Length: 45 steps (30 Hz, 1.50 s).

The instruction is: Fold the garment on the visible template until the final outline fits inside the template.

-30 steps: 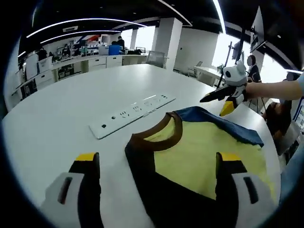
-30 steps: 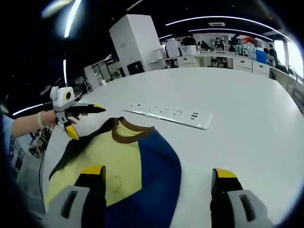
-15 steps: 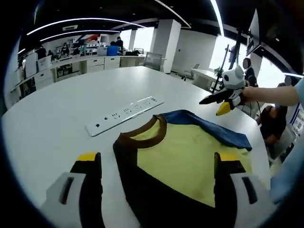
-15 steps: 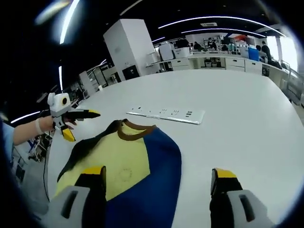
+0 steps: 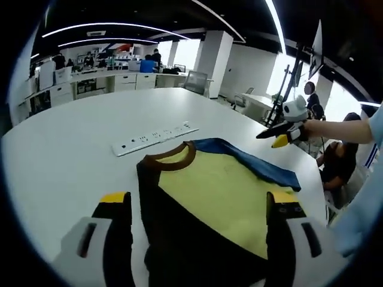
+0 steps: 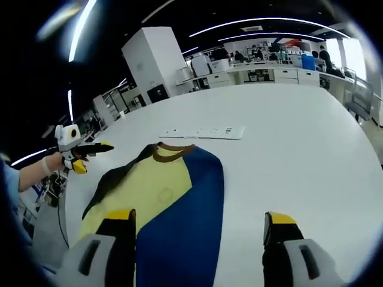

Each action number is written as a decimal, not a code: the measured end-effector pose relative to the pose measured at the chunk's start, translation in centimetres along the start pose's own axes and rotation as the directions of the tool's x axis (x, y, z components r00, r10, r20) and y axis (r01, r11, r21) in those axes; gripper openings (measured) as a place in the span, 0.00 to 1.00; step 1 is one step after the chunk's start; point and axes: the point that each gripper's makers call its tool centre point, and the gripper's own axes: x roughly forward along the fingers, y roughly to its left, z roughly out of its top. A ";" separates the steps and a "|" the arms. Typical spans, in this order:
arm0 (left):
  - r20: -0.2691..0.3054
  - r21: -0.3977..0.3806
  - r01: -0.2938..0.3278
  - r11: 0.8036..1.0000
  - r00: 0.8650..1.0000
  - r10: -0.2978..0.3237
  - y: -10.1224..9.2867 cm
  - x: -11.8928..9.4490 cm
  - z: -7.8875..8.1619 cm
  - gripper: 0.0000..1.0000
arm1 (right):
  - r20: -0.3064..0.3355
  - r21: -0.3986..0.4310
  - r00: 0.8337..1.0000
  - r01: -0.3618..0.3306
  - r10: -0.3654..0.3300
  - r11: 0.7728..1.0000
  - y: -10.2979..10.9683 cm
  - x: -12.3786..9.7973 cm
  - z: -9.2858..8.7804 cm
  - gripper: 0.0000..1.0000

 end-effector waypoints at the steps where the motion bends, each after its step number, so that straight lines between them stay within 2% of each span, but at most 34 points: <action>1: 0.006 -0.002 -0.003 1.000 1.000 0.003 -0.2 -0.4 0.0 0.89 | 0.012 0.006 1.000 0.007 -0.007 1.000 0.0 -0.5 -0.2 0.88; 13: 0.057 -0.047 -0.030 0.998 0.998 0.032 -3.2 -4.9 -1.2 0.86 | 0.078 0.112 0.997 0.018 -0.026 0.994 0.6 -5.5 -3.5 0.86; 18: 0.069 -0.059 -0.034 0.998 0.997 0.038 -4.0 -5.7 -1.8 0.85 | 0.075 0.139 0.996 0.028 -0.039 0.990 0.9 -7.2 -5.5 0.85; 33: 0.100 -0.081 -0.034 0.996 0.994 0.042 -5.9 -7.2 -2.3 0.83 | 0.093 0.159 0.994 0.039 -0.054 0.986 1.8 -9.6 -7.5 0.83; 35: 0.104 -0.083 -0.034 0.996 0.994 0.042 -6.0 -7.4 -2.4 0.82 | 0.089 0.158 0.994 0.042 -0.057 0.986 1.9 -9.7 -7.9 0.79; 39: 0.114 -0.097 -0.035 0.995 0.992 0.046 -6.2 -7.8 -2.7 0.81 | 0.062 0.194 0.997 0.039 -0.052 0.980 2.1 -10.0 -9.9 0.64; 45: 0.109 -0.110 -0.031 0.993 0.993 0.043 -6.5 -8.3 -3.7 0.80 | 0.018 0.227 0.998 0.060 -0.066 0.972 2.1 -10.1 -13.0 0.50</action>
